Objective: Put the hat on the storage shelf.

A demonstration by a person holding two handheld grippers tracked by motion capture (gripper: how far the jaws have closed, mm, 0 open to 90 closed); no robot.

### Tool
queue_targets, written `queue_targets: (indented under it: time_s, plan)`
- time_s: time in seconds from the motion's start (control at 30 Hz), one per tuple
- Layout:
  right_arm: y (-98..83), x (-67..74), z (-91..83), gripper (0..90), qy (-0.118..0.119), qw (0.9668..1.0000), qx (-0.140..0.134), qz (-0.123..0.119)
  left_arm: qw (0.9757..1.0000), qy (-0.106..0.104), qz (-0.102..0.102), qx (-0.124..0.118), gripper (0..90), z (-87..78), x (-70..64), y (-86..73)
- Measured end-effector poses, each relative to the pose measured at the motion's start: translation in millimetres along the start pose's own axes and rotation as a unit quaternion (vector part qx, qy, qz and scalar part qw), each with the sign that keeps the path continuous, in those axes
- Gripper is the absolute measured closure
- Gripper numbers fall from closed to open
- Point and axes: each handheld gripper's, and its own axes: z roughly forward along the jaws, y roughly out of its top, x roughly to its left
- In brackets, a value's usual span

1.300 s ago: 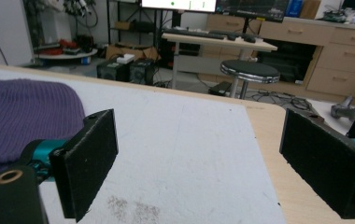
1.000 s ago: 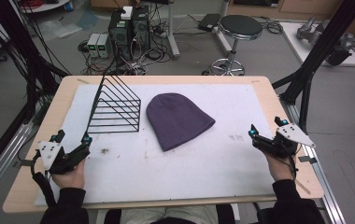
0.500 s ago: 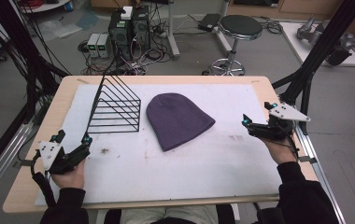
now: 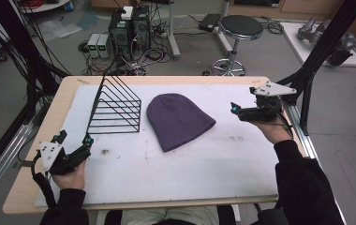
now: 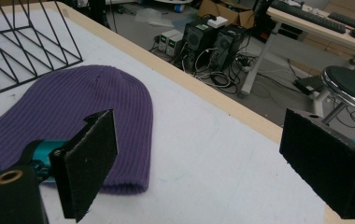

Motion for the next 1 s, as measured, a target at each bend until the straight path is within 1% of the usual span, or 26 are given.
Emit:
queue_targets:
  time_s: [0.07, 0.17, 0.2, 0.27, 0.3, 0.33, 0.37, 0.4, 0.43, 0.57, 0.6, 0.63, 0.67, 0.7, 0.73, 0.77, 0.83, 0.87, 0.9, 1.0]
  plan:
    - [7.5, -2.0, 7.2, 10.6, 0.002, 1.0000, 0.002, -0.002, 1.0000, -0.002, -0.002, -0.001, 18.6, 0.1, -0.1, 0.0]
    - [14.0, -2.3, 14.8, 10.6, 0.007, 0.9999, 0.008, 0.005, 1.0000, -0.002, -0.001, -0.001, 18.6, 0.4, -0.2, 0.0]
    - [19.3, -3.3, 23.4, 10.6, 0.010, 0.9999, 0.009, 0.008, 1.0000, -0.002, -0.002, -0.001, 18.6, 0.7, -0.2, -0.2]
    - [23.8, -4.5, 31.9, 10.6, 0.012, 0.9998, 0.017, 0.001, 1.0000, -0.004, 0.000, 0.001, 18.6, 1.1, -0.2, -0.2]
    - [27.0, -4.5, 37.6, 10.6, 0.013, 0.9996, 0.023, 0.002, 1.0000, -0.005, 0.000, 0.001, 18.6, 1.2, -0.1, -0.3]
    - [27.0, -4.5, 37.6, 10.6, 0.013, 0.9996, 0.023, 0.002, 1.0000, -0.005, 0.000, 0.001, 18.6, 1.2, -0.1, -0.3]
    - [31.6, -5.0, 47.7, 10.6, 0.021, 0.9995, 0.025, 0.003, 1.0000, -0.006, -0.001, 0.001, 18.6, 1.4, -0.1, -0.4]
    - [31.6, -5.0, 47.7, 10.6, 0.021, 0.9995, 0.025, 0.003, 1.0000, -0.005, -0.001, 0.002, 18.6, 1.6, 0.2, -0.6]
    - [35.2, -5.3, 57.2, 10.6, 0.027, 0.9991, 0.033, 0.005, 1.0000, -0.005, -0.001, 0.002, 18.5, 1.7, 0.4, -0.8]
    - [41.9, -3.2, 73.5, 10.6, 0.038, 0.9984, 0.043, 0.005, 1.0000, -0.006, -0.004, 0.002, 18.5, 2.2, 1.8, -1.4]
    - [41.9, -3.2, 73.5, 10.6, 0.038, 0.9984, 0.043, 0.005, 1.0000, -0.006, -0.003, 0.003, 18.5, 2.5, 2.3, -1.6]
    - [43.7, -2.3, 82.0, 10.6, 0.047, 0.9980, 0.043, 0.005, 1.0000, -0.006, -0.004, 0.005, 18.4, 3.4, 2.9, -2.1]
    - [44.3, -2.0, 85.7, 10.6, 0.049, 0.9978, 0.045, 0.003, 1.0000, -0.006, -0.004, 0.005, 18.4, 3.4, 2.9, -2.1]
    - [44.3, -2.0, 85.7, 10.6, 0.049, 0.9978, 0.045, 0.003, 1.0000, -0.007, -0.004, 0.005, 18.4, 3.8, 3.2, -2.5]
    - [45.4, -0.8, 96.3, 10.6, 0.054, 0.9972, 0.052, 0.001, 0.9999, -0.008, -0.004, 0.006, 18.4, 3.9, 3.4, -2.8]
    - [45.4, 0.2, 100.7, 10.6, 0.055, 0.9969, 0.056, 0.006, 0.9999, -0.009, -0.001, 0.009, 18.3, 4.5, 3.5, -3.6]
    - [45.6, 1.1, 110.9, 10.6, 0.062, 0.9961, 0.061, 0.010, 0.9999, -0.010, 0.002, 0.010, 18.3, 5.0, 3.5, -4.1]
    - [45.5, 1.3, 115.0, 10.6, 0.065, 0.9958, 0.063, 0.010, 0.9998, -0.011, 0.001, 0.013, 18.3, 5.5, 3.7, -4.7]
    - [45.8, 2.4, 121.7, 10.6, 0.072, 0.9948, 0.072, 0.011, 0.9998, -0.011, 0.001, 0.013, 18.3, 5.5, 3.7, -4.7]
    - [45.6, 5.4, 136.3, 10.6, 0.077, 0.9936, 0.081, 0.015, 0.9998, -0.013, 0.000, 0.015, 18.3, 6.2, 4.0, -5.3]
